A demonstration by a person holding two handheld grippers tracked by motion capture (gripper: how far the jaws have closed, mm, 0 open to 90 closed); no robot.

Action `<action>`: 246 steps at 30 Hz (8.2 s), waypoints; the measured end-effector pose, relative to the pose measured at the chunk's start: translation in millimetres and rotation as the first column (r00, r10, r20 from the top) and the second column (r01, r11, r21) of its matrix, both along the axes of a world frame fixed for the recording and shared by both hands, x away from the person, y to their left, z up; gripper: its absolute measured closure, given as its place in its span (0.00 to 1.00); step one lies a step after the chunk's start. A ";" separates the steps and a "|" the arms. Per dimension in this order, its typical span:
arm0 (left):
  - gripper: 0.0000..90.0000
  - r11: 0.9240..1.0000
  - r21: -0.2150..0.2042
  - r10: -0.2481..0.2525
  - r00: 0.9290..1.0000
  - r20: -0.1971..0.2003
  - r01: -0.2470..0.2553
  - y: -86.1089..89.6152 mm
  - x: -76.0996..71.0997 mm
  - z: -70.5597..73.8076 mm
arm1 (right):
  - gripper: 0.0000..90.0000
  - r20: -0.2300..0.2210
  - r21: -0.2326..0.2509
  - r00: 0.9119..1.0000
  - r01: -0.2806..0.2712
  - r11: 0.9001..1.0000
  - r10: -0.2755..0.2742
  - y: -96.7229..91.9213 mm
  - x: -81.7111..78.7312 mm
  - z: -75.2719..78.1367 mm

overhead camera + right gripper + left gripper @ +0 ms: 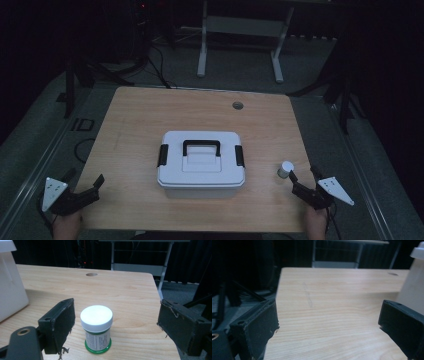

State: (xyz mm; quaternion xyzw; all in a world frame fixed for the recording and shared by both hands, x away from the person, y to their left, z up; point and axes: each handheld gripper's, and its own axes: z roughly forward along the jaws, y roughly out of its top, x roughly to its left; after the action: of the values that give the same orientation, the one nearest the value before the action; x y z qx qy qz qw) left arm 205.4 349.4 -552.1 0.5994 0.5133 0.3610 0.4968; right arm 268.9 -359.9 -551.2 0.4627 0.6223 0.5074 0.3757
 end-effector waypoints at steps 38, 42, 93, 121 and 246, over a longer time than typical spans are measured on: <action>0.02 0.876 0.187 -0.284 0.788 -0.546 0.445 1.1 22.6 45.4 | 0.16 0.014 0.041 1.000 -0.021 0.999 0.021 -2.9 -2.2 1.3; 0.02 0.840 0.215 -0.281 0.737 -0.615 0.499 -0.9 26.0 49.7 | 0.16 0.012 0.035 1.000 -0.025 0.999 0.024 -2.3 -2.2 1.4; 0.03 0.553 0.171 -0.167 0.310 -0.936 0.815 -49.9 75.7 115.0 | 0.14 0.020 0.032 0.998 -0.066 0.997 0.065 3.4 -3.4 3.0; 0.05 0.388 0.212 -0.178 0.299 -0.938 0.897 -129.6 120.7 171.5 | 0.13 -0.013 0.028 0.995 -0.096 0.995 0.097 6.0 -3.8 3.3; 0.93 0.081 0.208 -0.170 0.220 -0.961 0.975 -310.3 172.2 203.2 | 0.15 -0.046 0.029 0.986 -0.157 0.987 0.158 7.4 -2.8 2.1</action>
State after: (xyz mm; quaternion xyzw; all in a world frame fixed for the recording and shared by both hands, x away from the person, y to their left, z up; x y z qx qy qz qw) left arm 377.6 39.1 -348.9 0.9977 0.0594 -0.0095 -0.0317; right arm 266.1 -352.4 -549.1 0.4289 0.6593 0.5320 0.3135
